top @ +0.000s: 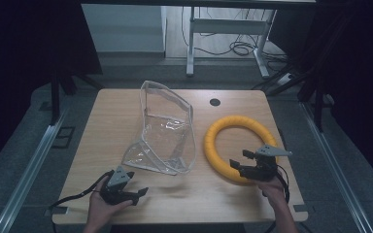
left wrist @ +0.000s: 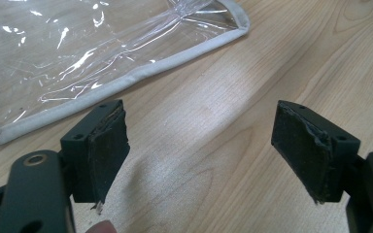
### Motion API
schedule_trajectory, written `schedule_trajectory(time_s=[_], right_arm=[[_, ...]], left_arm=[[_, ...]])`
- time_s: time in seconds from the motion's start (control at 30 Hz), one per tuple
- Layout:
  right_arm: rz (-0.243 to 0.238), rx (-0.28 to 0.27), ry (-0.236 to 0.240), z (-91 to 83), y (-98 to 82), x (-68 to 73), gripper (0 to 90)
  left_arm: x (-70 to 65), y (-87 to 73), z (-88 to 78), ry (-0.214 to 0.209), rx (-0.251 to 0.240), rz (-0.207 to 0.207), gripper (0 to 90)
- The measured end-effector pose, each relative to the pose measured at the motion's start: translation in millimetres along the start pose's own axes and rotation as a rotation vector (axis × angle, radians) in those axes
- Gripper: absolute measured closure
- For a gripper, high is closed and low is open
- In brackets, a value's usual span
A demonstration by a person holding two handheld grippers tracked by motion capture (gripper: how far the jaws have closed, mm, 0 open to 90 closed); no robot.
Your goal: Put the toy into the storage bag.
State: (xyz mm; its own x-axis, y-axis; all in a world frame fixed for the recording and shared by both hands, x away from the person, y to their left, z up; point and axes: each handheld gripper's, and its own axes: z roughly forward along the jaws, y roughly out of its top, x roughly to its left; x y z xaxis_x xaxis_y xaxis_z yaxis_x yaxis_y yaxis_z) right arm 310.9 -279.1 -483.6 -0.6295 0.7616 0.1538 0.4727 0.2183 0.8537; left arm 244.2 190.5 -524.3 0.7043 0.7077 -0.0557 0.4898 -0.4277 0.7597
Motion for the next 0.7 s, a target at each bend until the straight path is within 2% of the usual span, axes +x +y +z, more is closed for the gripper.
schedule_trajectory(time_s=[0.3,0.4,0.43,0.47,0.7], right_arm=[[-0.007,0.033,0.016,2.0,7.2,2.0,27.9],[-0.027,0.053,0.033,1.3,12.2,3.9,28.1],[-0.062,0.086,0.036,1.1,16.5,5.1,28.2],[-0.074,0.097,0.034,1.0,18.3,5.6,28.2],[-0.124,0.178,0.067,1.2,34.4,7.9,28.0]], left_arm=[[0.1,0.5,-1.8,0.001,-0.003,-0.002,20.9],[0.3,0.7,-3.2,0.001,-0.008,-0.003,20.9],[0.6,0.8,-2.8,0.001,-0.007,-0.001,20.9],[0.5,0.8,-2.7,0.001,-0.007,0.000,20.9],[-0.3,0.7,-1.7,-0.002,-0.007,-0.007,20.9]])
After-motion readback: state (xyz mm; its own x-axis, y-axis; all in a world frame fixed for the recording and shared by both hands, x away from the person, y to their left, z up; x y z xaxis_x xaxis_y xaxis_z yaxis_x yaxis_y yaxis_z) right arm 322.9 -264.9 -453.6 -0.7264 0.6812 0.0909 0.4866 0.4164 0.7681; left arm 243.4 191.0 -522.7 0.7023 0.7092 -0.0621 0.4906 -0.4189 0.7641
